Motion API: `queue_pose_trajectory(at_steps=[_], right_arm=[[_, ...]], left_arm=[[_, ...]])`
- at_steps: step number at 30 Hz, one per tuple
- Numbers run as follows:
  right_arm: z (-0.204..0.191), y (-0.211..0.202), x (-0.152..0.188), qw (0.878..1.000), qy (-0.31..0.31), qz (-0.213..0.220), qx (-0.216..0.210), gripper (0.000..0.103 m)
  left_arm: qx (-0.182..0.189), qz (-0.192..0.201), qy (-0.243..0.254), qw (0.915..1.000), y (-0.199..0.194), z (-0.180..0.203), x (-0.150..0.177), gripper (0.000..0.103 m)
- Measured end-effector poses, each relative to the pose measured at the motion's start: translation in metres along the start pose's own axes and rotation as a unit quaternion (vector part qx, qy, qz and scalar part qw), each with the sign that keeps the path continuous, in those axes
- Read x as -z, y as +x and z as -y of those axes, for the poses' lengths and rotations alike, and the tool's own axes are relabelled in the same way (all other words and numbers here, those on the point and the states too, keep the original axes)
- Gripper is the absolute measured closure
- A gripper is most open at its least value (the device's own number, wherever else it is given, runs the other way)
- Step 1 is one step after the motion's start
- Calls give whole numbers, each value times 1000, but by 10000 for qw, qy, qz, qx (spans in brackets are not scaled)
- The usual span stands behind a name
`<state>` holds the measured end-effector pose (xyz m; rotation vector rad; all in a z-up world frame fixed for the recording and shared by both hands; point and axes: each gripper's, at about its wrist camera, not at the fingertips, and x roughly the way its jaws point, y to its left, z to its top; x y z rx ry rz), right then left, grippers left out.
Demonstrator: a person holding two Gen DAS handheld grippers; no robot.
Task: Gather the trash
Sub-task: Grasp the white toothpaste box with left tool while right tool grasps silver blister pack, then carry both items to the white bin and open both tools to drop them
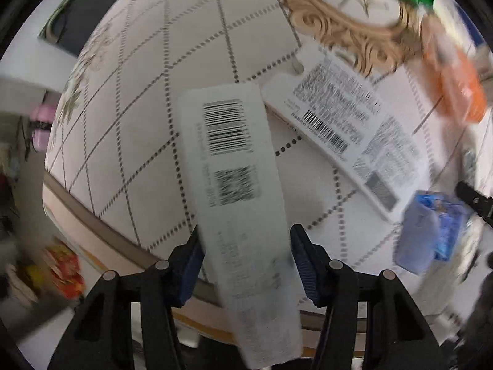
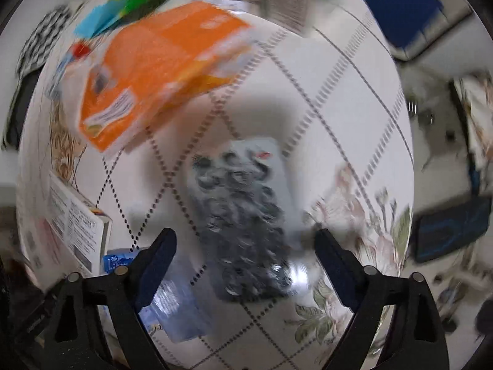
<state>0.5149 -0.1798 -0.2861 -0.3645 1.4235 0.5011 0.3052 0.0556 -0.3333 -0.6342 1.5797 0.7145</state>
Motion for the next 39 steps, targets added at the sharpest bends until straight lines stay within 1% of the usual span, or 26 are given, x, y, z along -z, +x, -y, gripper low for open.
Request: queue_pose_trajectory(at_steps=[1, 2, 3, 4, 5, 6, 8, 11, 13, 16, 18, 19, 21, 22, 24, 25, 27, 29, 30, 32, 33, 34, 36, 37, 38, 39], right_arm=[[-8, 2, 2, 9995, -186, -7, 244, 19], [-11, 1, 6, 9985, -288, 24, 470, 31], [-12, -2, 10, 9983, -345, 57, 456, 36], [-11, -1, 18, 9982, -373, -74, 466, 35], [-9, 0, 23, 9981, -388, -120, 469, 36], [-7, -1, 29, 9981, -391, -100, 475, 36], [-3, 0, 36, 9982, -365, -41, 476, 36], [-1, 1, 40, 9988, -236, -67, 419, 36], [7, -7, 37, 9994, -121, -48, 336, 36], [13, -27, 39, 9996, -36, 154, 250, 36], [17, -48, 47, 9989, -7, 391, 252, 36], [18, -59, 57, 9985, 39, 499, 217, 36], [13, -80, 74, 9975, 71, 688, 140, 36], [10, -92, 82, 9967, 107, 800, 92, 36], [-4, -119, 104, 9944, 116, 1049, 7, 36], [-8, -132, 114, 9932, 144, 1155, -40, 36], [-27, -156, 130, 9917, 183, 1268, -118, 36], [-49, -170, 164, 9896, 272, 1386, -276, 36], [-65, -174, 183, 9885, 312, 1442, -330, 36], [-91, -172, 214, 9875, 414, 1446, -477, 36], [-101, -171, 231, 9870, 501, 1408, -588, 36], [-109, -168, 248, 9865, 595, 1361, -690, 36], [-133, -153, 286, 9873, 720, 1162, -807, 36], [-139, -145, 296, 9876, 755, 1092, -838, 36], [-149, -131, 315, 9887, 786, 919, -889, 36], [-156, -119, 323, 9896, 802, 807, -883, 36]], left_arm=[[-64, 62, -52, 9999, -4, 1, 3, 48], [-29, 133, -102, 9999, -11, 3, 6, 48], [-63, 212, -146, 9997, -18, 5, 12, 48], [-51, 281, -181, 9994, -23, 8, 15, 51], [-72, 389, -185, 9990, -28, 9, 24, 52], [-85, 497, -128, 9986, -32, 11, 33, 57], [-230, 601, -1, 9979, -31, 12, 55, 58], [-299, 813, 223, 9960, -56, 25, 80, 59], [-289, 1024, 326, 9938, -76, 31, 94, 59], [-211, 1373, 465, 9892, -114, 34, 116, 59], [-144, 1674, 615, 9839, -146, 36, 137, 59], [-101, 1781, 660, 9818, -154, 30, 141, 59], [29, 2067, 815, 9750, -181, 5, 162, 59], [109, 2175, 869, 9721, -181, -1, 159, 59], [246, 2392, 1012, 9654, -200, -19, 181, 59], [314, 2455, 1077, 9629, -188, -28, 166, 59], [477, 2585, 1224, 9570, -189, -46, 185, 59], [627, 2661, 1389, 9518, -195, -71, 213, 59], [682, 2644, 1446, 9511, -188, -77, 209, 59], [790, 2564, 1580, 9503, -176, -99, 219, 59], [818, 2479, 1639, 9513, -166, -111, 225, 59], [822, 2398, 1668, 9529, -152, -115, 210, 59], [860, 2136, 1718, 9579, -124, -134, 207, 59], [877, 1939, 1749, 9613, -108, -142, 211, 59], [956, 1813, 1785, 9624, -95, -148, 215, 59], [989, 1602, 1819, 9651, -76, -154, 221, 59]])
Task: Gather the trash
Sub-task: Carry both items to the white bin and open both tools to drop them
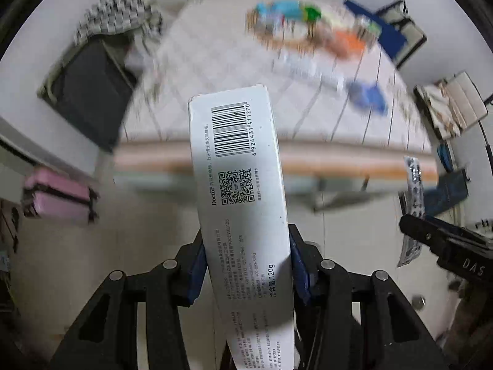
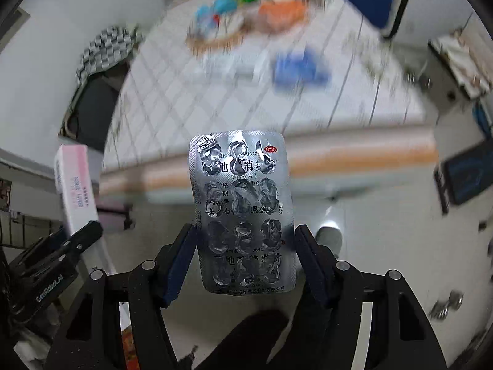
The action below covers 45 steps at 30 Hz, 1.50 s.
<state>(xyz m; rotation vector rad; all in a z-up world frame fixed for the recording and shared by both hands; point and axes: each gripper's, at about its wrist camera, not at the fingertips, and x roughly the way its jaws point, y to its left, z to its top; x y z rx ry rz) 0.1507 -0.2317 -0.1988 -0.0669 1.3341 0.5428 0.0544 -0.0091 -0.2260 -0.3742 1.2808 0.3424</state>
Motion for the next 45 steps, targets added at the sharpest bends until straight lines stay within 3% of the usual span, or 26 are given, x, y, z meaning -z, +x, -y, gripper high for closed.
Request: queue_pose_trajectory(at_steps=[5, 11, 16, 21, 23, 24, 25, 29, 30, 32, 38, 45], right_arm=[[6, 77, 69, 9973, 192, -701, 50, 36], [51, 207, 121, 9900, 608, -1267, 111, 36], [88, 315, 141, 9849, 864, -1501, 16, 36], [112, 414, 155, 9810, 896, -1717, -133, 36], [117, 447, 160, 9788, 893, -1836, -173, 36], [121, 459, 158, 9781, 883, -1876, -204, 36], [120, 470, 156, 9774, 855, -1920, -222, 35], [123, 501, 151, 9755, 833, -1994, -425, 31], [121, 507, 149, 9752, 825, -2001, -459, 25], [120, 505, 148, 9763, 771, -1961, -498, 3], [103, 492, 141, 9846, 130, -1736, 147, 1], [93, 453, 135, 9854, -312, -1417, 887, 1]], left_arm=[[425, -887, -164, 9950, 82, -14, 50, 59], [969, -1893, -564, 9755, 257, -27, 83, 59], [1102, -2270, -596, 9658, 382, -23, 92, 59], [1255, -2480, -751, 9577, 461, -26, 96, 55], [1257, -2439, -807, 9582, 472, -30, 98, 38], [1183, -2418, -797, 9598, 475, -33, 100, 18], [1148, -2390, -808, 9608, 474, -36, 103, 6], [932, -2168, -1012, 9665, 458, -53, 112, 5], [797, -2073, -1022, 9696, 451, -56, 115, 5], [455, -1741, -969, 9789, 439, -60, 117, 5], [-224, -1276, -720, 9890, 394, -54, 123, 5], [-428, -1193, -597, 9901, 357, -33, 126, 5]])
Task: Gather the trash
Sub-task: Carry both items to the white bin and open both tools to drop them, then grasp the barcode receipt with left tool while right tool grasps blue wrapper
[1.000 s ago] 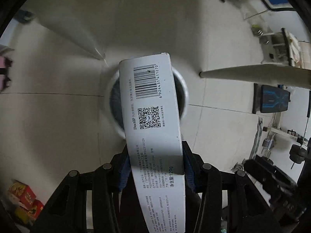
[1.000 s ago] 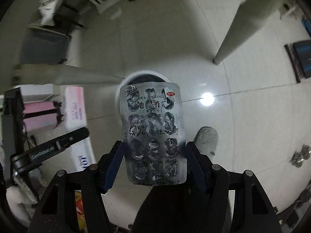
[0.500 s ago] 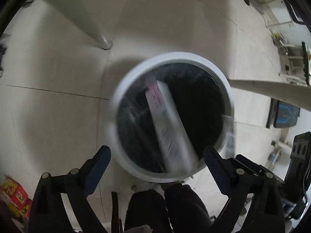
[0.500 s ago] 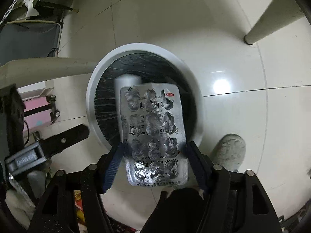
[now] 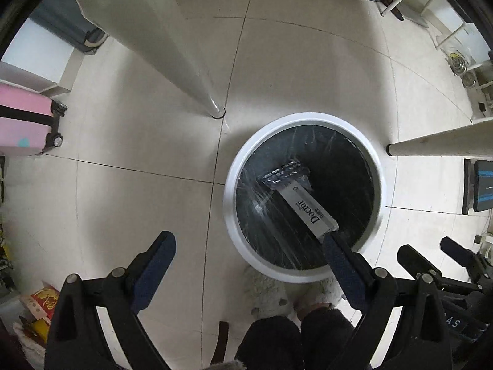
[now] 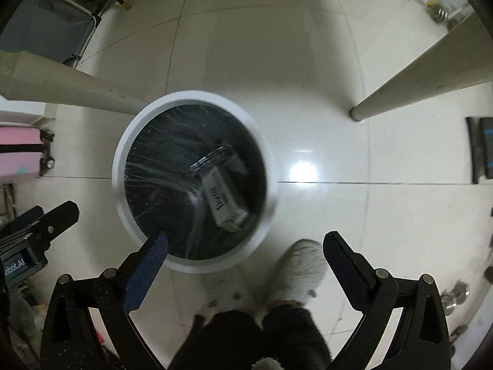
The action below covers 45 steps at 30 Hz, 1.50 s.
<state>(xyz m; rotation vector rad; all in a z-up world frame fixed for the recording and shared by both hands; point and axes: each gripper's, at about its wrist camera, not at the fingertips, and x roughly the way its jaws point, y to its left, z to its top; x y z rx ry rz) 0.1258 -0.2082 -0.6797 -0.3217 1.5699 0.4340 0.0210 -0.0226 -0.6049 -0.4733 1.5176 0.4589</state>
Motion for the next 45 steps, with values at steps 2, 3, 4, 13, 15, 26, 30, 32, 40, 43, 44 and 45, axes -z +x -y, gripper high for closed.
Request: queue_pose_trajectory(at_steps=[2, 3, 4, 13, 15, 26, 30, 32, 40, 43, 44, 45], right_arm=[[-1, -14, 3, 9999, -47, 53, 121, 1], [-2, -20, 4, 9998, -72, 69, 148, 1], [-2, -28, 6, 9998, -92, 81, 165, 1], [-13, -125, 29, 9989, -305, 293, 213, 1], [-16, -153, 36, 9990, -320, 294, 138, 1], [-33, -338, 61, 9989, -71, 427, -170, 1], [-25, -403, 41, 9981, 60, 597, -144, 1], [-13, -441, 16, 9969, 79, 784, -30, 1], [51, -504, -110, 9870, 844, 1364, 75, 1], [69, -492, -171, 9847, 1042, 1394, 58, 2], [75, -485, -192, 9847, 1108, 1344, 27, 4], [78, -475, -205, 9852, 1148, 1276, -3, 7]], left_arm=[[-30, 31, 15, 10000, -9, -4, 0, 5], [-57, 52, 27, 10000, -19, -4, 2, 5], [-68, 73, 25, 9999, -16, 2, 5, 5], [-6, 91, -113, 9999, -96, 1, 37, 5], [20, 111, -157, 9998, -120, -2, 44, 5], [-63, 553, -28, 9984, -287, -10, 66, 5], [-15, 882, -180, 9959, -336, -4, 45, 5], [-15, 1068, -206, 9941, -352, 3, 29, 5], [-24, 1142, -536, 9920, -376, 43, -82, 3], [-77, 935, -730, 9929, -371, 61, -130, 3], [-99, 815, -827, 9932, -366, 67, -149, 3], [-96, 694, -913, 9934, -361, 73, -165, 3]])
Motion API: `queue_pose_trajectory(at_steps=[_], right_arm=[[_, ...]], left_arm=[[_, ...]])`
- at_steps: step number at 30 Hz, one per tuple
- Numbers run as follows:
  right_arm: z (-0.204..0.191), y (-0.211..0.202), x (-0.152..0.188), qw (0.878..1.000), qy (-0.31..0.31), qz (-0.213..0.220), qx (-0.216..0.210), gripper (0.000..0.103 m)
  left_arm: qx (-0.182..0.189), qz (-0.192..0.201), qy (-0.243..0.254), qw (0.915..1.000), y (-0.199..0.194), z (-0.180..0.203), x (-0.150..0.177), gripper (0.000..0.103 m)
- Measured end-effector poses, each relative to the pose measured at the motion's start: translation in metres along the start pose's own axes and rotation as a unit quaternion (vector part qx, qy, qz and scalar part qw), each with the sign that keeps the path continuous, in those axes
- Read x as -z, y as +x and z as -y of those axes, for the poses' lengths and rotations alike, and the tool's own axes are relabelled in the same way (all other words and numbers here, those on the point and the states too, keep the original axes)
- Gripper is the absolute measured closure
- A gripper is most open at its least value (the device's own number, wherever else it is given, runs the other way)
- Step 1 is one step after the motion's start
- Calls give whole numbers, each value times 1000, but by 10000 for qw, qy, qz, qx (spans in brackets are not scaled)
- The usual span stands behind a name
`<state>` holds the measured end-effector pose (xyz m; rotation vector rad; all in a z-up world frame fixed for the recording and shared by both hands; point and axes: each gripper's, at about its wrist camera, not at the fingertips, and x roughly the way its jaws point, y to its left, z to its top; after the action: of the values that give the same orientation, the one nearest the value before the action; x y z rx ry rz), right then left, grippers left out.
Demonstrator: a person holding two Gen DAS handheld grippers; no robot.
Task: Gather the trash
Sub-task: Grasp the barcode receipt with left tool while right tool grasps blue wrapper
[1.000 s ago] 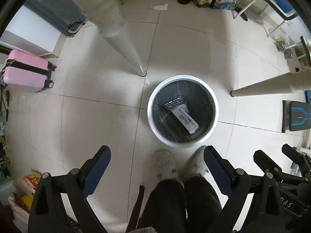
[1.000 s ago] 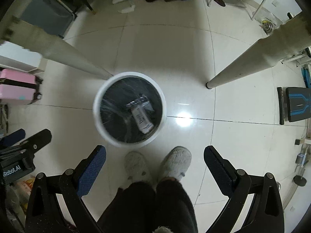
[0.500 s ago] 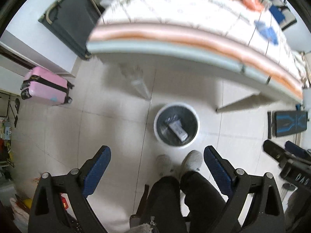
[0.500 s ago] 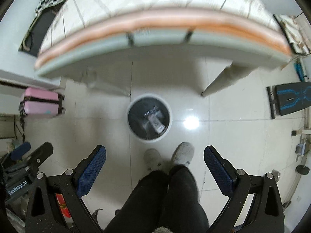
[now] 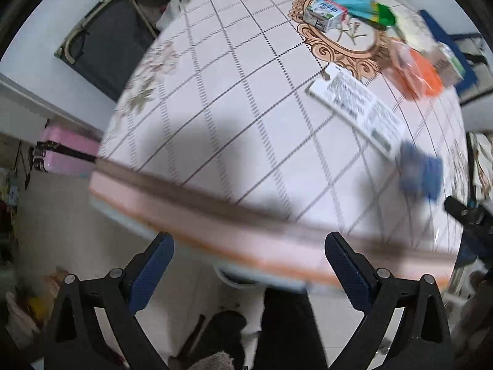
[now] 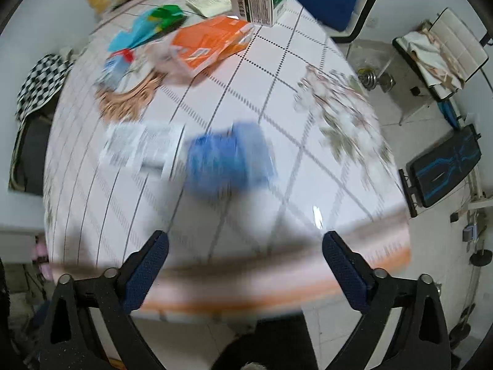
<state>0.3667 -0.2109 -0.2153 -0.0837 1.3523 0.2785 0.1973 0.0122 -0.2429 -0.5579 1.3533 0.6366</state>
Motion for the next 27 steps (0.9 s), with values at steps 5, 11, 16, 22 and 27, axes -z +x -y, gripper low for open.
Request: queue_pose_trajectory(at_steps=[5, 11, 16, 22, 27], right_arm=[[-9, 71, -55, 9990, -4, -438, -1, 36], [10, 86, -89, 9987, 97, -509, -31, 83], [49, 84, -128, 9977, 498, -454, 95, 83], [70, 97, -151, 9953, 773, -578, 91, 83], [70, 97, -146, 9952, 627, -751, -47, 83]], left_arm=[[-107, -439, -200, 9988, 28, 40, -50, 3], [267, -959, -870, 9912, 58, 63, -98, 3], [775, -1449, -1863, 9686, 95, 68, -132, 4], [443, -1250, -1826, 9742, 104, 77, -152, 14], [-111, -804, 444, 9957, 92, 85, -128, 16]])
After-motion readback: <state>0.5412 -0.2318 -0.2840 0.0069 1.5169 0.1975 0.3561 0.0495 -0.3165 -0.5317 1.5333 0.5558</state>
